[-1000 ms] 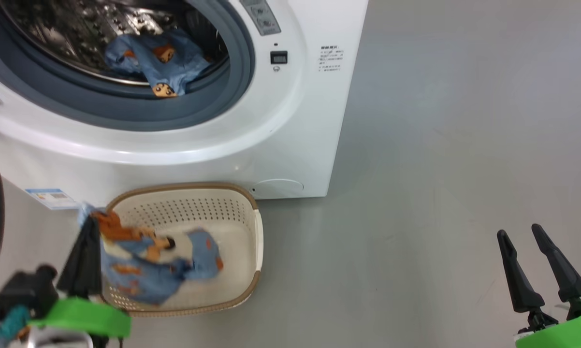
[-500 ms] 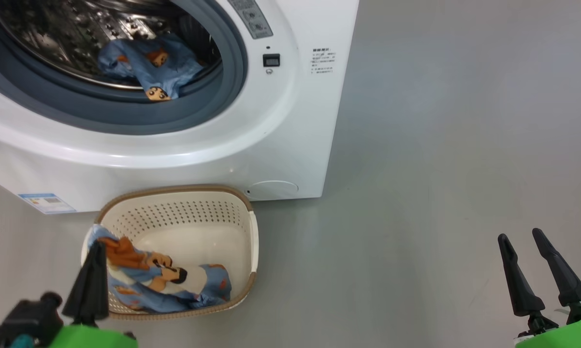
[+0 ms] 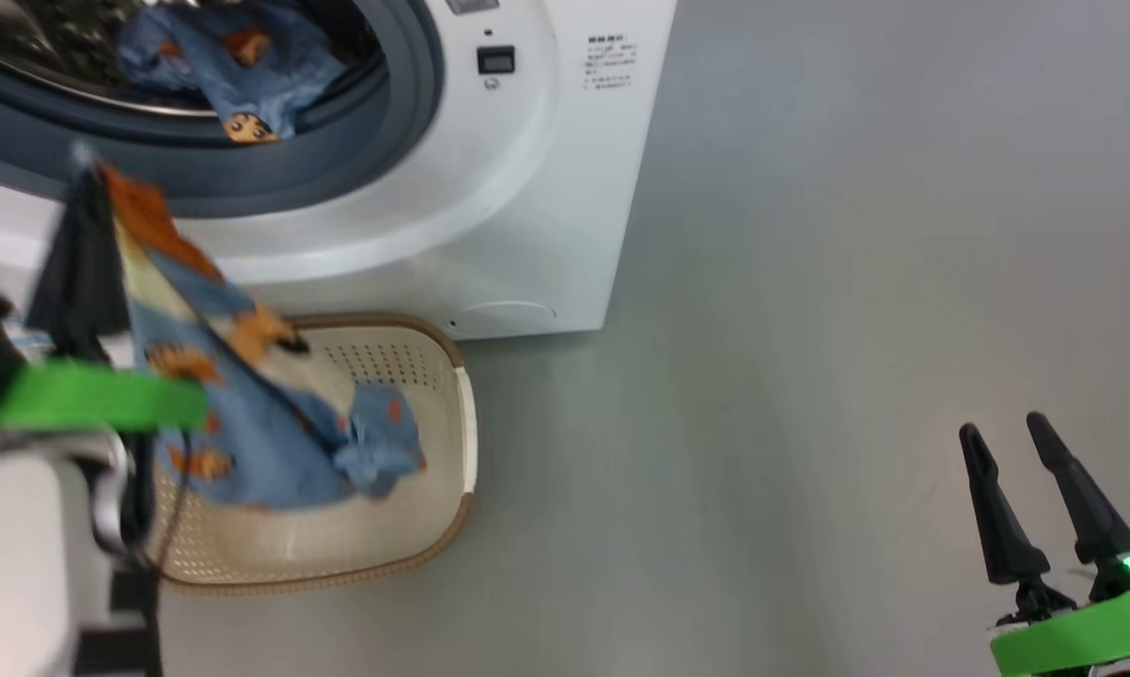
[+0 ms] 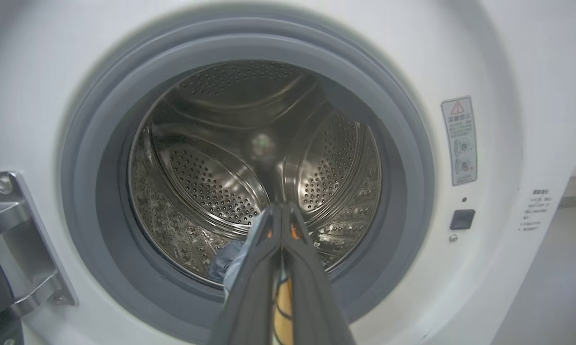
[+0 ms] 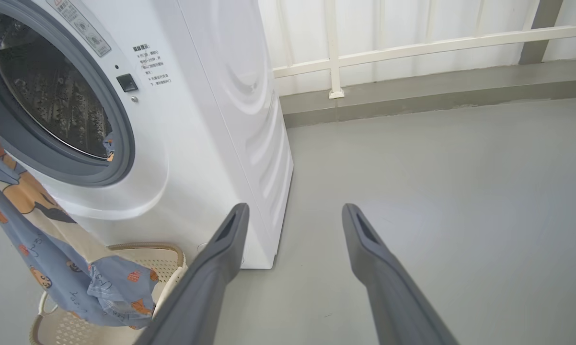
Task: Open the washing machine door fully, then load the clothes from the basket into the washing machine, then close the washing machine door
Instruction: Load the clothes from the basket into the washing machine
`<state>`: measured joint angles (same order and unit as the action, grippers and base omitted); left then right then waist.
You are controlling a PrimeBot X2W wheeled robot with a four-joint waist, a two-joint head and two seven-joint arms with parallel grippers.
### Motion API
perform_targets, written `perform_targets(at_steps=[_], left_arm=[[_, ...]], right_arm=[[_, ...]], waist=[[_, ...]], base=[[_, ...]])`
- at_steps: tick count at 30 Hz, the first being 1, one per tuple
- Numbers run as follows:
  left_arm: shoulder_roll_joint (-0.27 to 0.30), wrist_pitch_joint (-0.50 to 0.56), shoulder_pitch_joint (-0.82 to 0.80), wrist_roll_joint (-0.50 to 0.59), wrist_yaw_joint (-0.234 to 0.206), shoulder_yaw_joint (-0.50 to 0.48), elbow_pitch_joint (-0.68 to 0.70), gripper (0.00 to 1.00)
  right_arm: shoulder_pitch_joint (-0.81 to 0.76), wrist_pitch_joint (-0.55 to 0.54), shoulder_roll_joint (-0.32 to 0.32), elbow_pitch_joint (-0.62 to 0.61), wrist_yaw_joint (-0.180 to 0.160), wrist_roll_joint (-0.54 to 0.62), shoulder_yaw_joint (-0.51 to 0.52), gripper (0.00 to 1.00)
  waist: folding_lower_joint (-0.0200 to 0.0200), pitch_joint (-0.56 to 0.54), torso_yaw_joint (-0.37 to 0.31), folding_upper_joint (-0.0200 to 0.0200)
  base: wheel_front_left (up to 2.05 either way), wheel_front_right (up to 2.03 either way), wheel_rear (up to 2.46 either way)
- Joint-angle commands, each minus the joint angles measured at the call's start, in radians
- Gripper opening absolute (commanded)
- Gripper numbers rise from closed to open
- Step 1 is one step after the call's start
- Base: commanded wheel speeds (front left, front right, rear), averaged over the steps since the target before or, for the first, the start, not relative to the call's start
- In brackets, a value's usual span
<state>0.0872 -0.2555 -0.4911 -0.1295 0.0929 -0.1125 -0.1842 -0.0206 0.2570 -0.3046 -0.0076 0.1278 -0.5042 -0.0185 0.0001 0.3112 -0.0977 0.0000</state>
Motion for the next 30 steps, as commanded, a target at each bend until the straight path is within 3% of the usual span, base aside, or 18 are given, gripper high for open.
perform_targets(at_steps=[1,10,21,26,30], left_arm=[[0.041,-0.006,-0.061,0.013,0.004,-0.031,0.007,0.00],[0.119,-0.006,-0.371,0.044,0.002,-0.029,-0.278,0.00],[0.189,-0.006,-0.578,0.069,-0.012,-0.022,-0.642,0.00],[0.212,-0.006,-0.664,0.077,-0.020,-0.013,-0.729,0.00],[0.222,-0.006,-0.732,0.095,-0.044,0.002,-0.706,0.00]], right_arm=[[0.017,0.005,-0.014,-0.026,0.003,-0.002,-0.017,1.00],[0.089,0.005,0.004,-0.028,0.003,-0.011,-0.037,1.00],[0.152,0.005,0.027,-0.023,0.003,-0.020,-0.060,1.00],[0.166,0.005,0.030,-0.024,0.003,-0.023,-0.066,1.00],[0.175,0.005,0.031,-0.026,0.003,-0.026,-0.068,1.00]], waist=[[-0.0001,0.036,-0.020,0.0000],[-0.0001,0.151,-0.073,0.0000],[-0.0001,0.246,-0.134,0.0000],[-0.0001,0.271,-0.148,0.0000],[-0.0001,0.291,-0.154,0.0000]], base=[[0.00,0.00,0.00],[0.00,0.00,0.00],[0.00,0.00,0.00],[0.00,0.00,0.00],[0.00,0.00,0.00]])
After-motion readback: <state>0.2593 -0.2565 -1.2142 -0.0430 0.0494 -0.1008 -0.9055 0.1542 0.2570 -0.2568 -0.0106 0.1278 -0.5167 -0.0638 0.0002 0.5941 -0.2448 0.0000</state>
